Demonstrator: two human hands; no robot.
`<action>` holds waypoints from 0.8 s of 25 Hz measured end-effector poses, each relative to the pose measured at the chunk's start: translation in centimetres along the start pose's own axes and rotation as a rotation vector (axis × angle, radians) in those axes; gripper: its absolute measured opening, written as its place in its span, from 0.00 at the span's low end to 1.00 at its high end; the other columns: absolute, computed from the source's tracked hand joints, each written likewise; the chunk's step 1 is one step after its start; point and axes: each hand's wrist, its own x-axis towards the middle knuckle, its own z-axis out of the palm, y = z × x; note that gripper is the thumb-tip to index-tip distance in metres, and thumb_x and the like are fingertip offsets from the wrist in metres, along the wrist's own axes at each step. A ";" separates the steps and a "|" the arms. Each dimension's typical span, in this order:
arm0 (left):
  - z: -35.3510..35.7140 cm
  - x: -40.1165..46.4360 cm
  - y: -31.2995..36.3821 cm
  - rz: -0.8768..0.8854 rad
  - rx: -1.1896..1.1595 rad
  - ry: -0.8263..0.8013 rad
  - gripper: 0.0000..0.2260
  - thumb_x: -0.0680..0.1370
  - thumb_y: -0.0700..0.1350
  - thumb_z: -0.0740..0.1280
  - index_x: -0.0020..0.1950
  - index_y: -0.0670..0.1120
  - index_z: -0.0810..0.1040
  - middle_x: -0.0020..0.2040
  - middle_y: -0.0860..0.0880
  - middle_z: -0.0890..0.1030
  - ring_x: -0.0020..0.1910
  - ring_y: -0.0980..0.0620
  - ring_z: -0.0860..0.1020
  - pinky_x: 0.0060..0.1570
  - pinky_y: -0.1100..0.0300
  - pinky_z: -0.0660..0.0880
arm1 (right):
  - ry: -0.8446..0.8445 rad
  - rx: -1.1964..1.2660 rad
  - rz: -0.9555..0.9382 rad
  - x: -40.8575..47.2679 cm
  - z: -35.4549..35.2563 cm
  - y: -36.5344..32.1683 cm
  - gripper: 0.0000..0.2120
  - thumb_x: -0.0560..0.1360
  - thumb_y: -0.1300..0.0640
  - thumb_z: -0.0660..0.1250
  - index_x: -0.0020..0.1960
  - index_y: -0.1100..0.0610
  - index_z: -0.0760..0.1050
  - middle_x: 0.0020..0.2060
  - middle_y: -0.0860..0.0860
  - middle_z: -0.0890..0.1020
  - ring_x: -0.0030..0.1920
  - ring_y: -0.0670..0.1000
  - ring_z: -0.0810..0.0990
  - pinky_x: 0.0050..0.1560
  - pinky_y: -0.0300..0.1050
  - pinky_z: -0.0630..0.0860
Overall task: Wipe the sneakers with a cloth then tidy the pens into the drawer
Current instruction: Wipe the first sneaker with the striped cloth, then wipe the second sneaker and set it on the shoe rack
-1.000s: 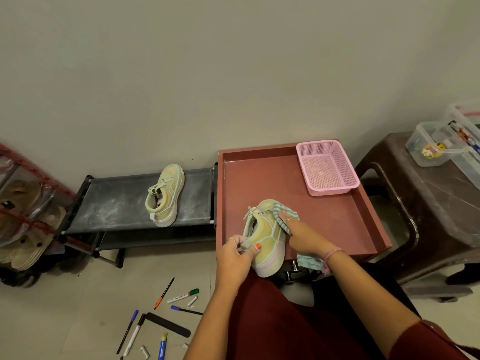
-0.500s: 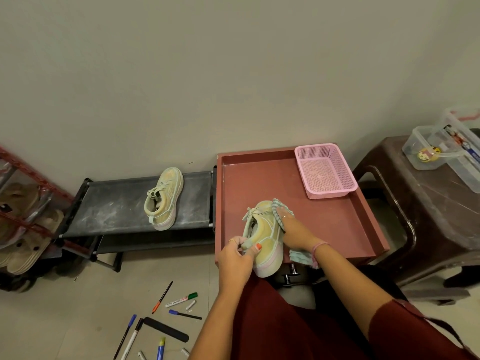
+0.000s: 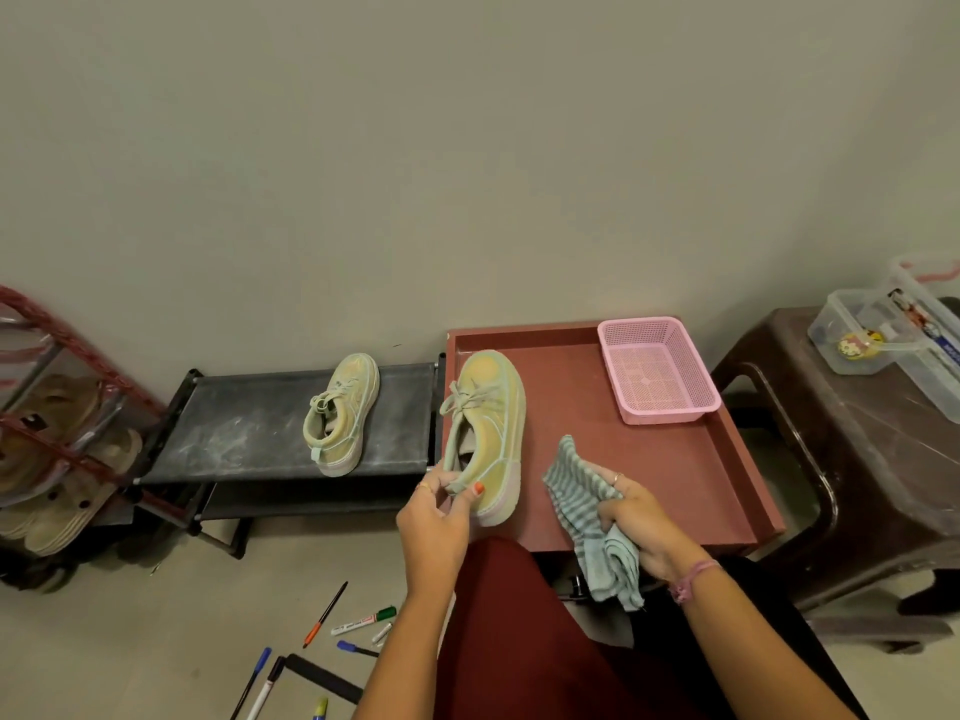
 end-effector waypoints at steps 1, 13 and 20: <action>-0.6 0.5 0.2 0.020 0.005 0.024 0.03 0.74 0.41 0.73 0.45 0.45 0.80 0.47 0.59 0.81 0.44 0.62 0.78 0.40 0.77 0.71 | 0.018 0.108 0.000 0.3 0.3 -0.4 0.36 0.67 0.81 0.47 0.65 0.56 0.73 0.53 0.59 0.82 0.48 0.57 0.83 0.39 0.46 0.80; -5.2 10.8 -2.9 0.004 0.118 0.169 0.05 0.75 0.41 0.72 0.48 0.45 0.79 0.45 0.48 0.81 0.47 0.52 0.78 0.50 0.58 0.77 | 0.179 0.481 0.048 4.3 3.7 -0.4 0.25 0.69 0.77 0.52 0.62 0.65 0.72 0.50 0.63 0.80 0.44 0.62 0.80 0.45 0.59 0.80; -3.1 16.0 -6.0 -0.056 0.112 0.093 0.04 0.75 0.39 0.71 0.48 0.43 0.78 0.45 0.48 0.80 0.48 0.51 0.77 0.53 0.55 0.75 | 0.198 0.485 0.081 6.5 2.9 1.0 0.25 0.69 0.76 0.53 0.63 0.63 0.72 0.47 0.60 0.82 0.38 0.58 0.82 0.40 0.54 0.81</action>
